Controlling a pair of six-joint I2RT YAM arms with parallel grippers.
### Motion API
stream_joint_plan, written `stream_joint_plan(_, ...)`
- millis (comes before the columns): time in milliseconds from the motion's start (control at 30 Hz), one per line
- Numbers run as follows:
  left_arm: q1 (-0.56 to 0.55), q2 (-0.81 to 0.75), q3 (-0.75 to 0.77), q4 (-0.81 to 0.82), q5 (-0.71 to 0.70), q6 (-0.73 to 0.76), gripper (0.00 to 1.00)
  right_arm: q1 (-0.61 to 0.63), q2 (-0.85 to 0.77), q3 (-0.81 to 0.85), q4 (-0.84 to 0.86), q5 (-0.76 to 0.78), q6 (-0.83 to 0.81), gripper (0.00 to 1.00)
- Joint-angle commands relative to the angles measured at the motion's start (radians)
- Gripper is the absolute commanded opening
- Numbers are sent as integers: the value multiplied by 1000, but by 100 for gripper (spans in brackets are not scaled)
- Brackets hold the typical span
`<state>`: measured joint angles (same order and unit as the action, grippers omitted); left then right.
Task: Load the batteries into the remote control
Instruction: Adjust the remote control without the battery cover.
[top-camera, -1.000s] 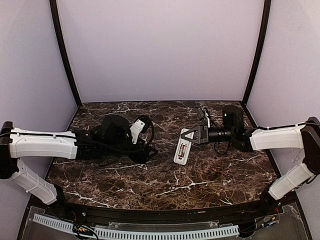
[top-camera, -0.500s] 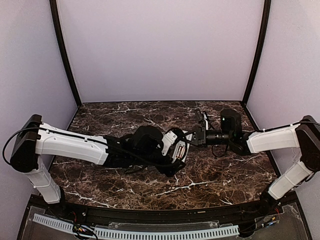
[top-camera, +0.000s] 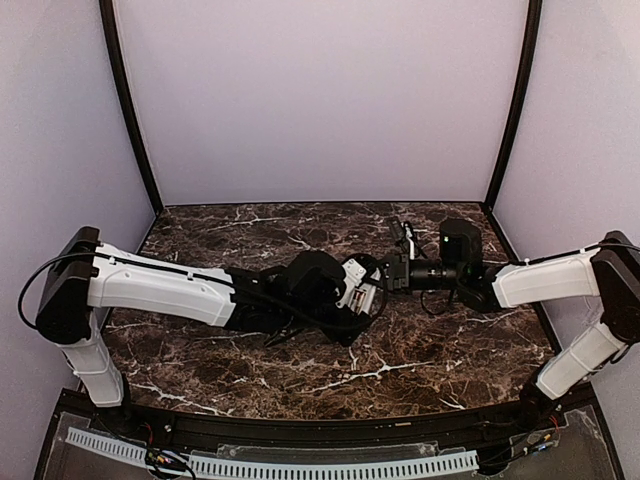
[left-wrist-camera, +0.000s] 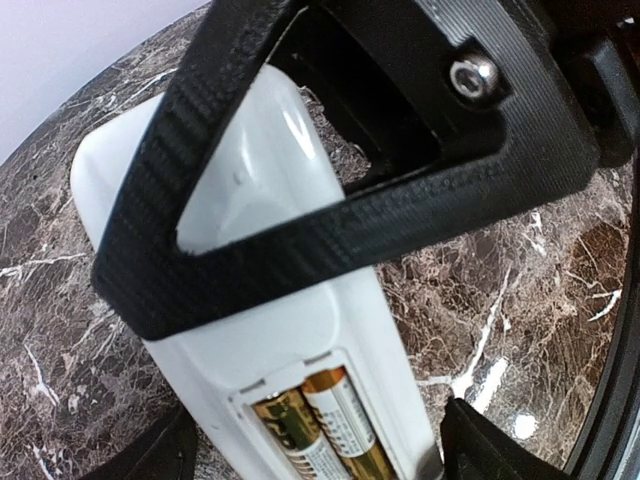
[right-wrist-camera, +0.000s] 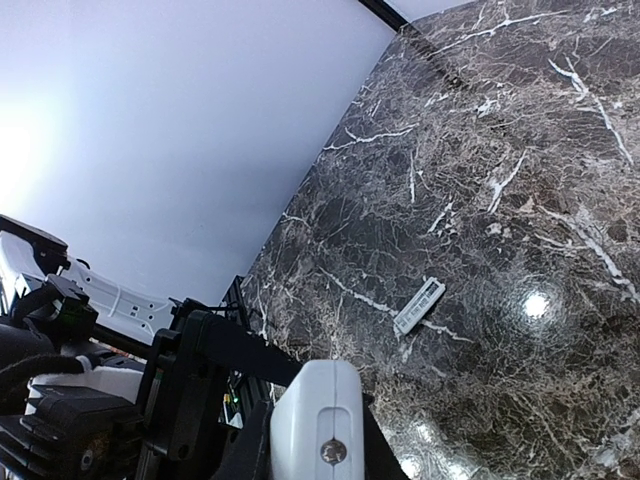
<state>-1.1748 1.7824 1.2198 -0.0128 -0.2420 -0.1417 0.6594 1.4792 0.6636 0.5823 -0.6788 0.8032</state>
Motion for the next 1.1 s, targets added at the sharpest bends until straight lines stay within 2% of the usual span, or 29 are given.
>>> stream_joint_plan(0, 25, -62, -37, -88, -96, 35, 82, 6, -32, -14, 18, -24, 2, 0)
stream_joint_plan(200, 59, -119, -86, -87, -105, 40, 76, 5, -41, -31, 12, -27, 2, 0)
stream_joint_plan(533, 80, -163, -112, -85, -118, 87, 73, -4, -40, -39, 3, -31, -1, 0)
stream_joint_plan(833, 130, -235, -170, -95, -57, 90, 74, -30, -53, -60, -1, -42, -5, 0)
stream_joint_plan(967, 135, -238, -140, -181, -14, 98, 83, -48, -52, -63, -2, -35, -9, 0)
stream_joint_plan(1067, 167, -249, -124, -285, 2, 57, 85, -76, -62, -75, -8, -28, -20, 0)
